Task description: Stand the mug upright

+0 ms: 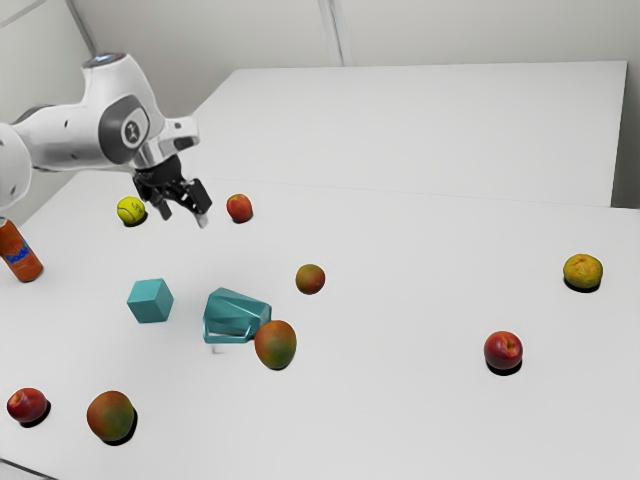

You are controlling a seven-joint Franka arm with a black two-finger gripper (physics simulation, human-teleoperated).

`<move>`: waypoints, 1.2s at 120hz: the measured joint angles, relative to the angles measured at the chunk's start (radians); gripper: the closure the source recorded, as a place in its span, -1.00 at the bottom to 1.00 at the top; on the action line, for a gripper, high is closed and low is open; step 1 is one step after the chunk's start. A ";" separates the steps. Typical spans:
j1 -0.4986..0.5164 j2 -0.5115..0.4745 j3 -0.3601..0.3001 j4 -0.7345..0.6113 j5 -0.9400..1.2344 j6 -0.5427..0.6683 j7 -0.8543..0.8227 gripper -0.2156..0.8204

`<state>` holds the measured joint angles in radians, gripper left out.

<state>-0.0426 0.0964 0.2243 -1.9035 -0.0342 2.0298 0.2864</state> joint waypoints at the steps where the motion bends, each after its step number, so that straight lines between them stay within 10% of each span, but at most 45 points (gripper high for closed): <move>1: 0.000 -0.003 0.001 -0.006 -0.003 0.002 0.000 -0.58; 144: 0.101 0.167 0.078 -0.195 -0.800 -0.142 0.223 -0.58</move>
<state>0.0587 0.2637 0.3022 -2.0982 -0.8338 1.8876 0.5098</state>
